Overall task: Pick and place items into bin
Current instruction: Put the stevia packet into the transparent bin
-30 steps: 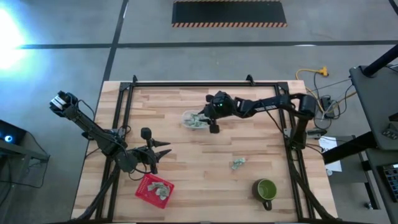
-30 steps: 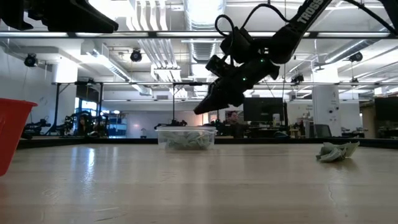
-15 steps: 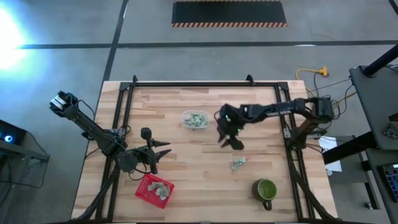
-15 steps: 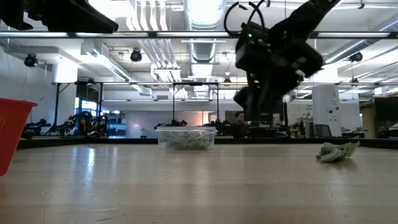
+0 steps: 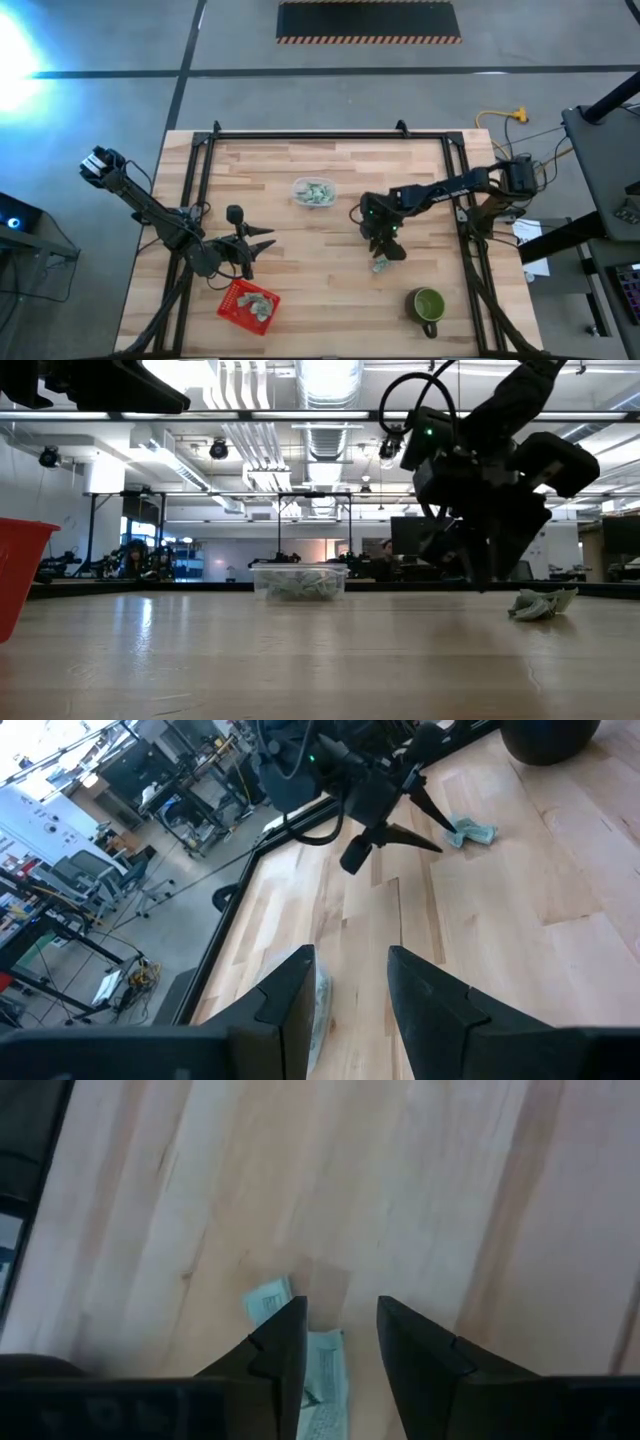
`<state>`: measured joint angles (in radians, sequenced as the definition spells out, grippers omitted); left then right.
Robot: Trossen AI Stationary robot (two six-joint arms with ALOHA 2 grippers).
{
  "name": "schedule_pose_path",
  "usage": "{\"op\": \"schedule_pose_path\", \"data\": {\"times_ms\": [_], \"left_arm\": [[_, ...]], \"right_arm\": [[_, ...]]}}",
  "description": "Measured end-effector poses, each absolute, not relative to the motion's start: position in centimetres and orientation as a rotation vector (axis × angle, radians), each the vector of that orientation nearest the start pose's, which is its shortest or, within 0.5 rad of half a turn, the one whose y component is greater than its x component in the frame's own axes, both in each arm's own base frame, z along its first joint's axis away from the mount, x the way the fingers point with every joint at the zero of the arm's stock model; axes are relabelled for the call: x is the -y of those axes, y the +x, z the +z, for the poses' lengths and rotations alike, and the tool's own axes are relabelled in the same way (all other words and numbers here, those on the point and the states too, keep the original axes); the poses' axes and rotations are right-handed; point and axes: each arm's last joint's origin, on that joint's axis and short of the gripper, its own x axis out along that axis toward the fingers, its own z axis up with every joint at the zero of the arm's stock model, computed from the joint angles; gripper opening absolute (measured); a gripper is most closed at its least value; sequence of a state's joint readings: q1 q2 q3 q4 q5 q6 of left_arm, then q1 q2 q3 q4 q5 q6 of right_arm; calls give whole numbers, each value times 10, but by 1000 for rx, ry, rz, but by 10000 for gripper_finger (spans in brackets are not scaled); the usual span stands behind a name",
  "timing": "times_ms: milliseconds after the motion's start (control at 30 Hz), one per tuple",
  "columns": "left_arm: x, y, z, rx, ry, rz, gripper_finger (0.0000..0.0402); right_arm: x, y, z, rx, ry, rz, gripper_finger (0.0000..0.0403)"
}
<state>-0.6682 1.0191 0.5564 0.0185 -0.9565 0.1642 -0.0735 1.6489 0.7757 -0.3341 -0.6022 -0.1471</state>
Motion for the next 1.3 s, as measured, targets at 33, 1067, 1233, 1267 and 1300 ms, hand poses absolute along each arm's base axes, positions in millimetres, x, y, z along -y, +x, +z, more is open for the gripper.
{"op": "schedule_pose_path", "data": {"times_ms": [33,1067,1233,1267,1300], "left_arm": [[108,175,236,-331,485,259,111],[108,175,236,-331,483,257,111],[108,175,236,-331,483,257,111],[108,175,236,-331,483,257,111],[108,175,236,-330,483,257,111]], "right_arm": [[3,277,132,-1114,282,541,113],[-87,235,155,-1147,-133,140,112],[-88,237,154,-1116,-128,143,112],[-88,236,153,-1119,-128,143,112],[-88,236,152,-1117,-128,143,112]]}}
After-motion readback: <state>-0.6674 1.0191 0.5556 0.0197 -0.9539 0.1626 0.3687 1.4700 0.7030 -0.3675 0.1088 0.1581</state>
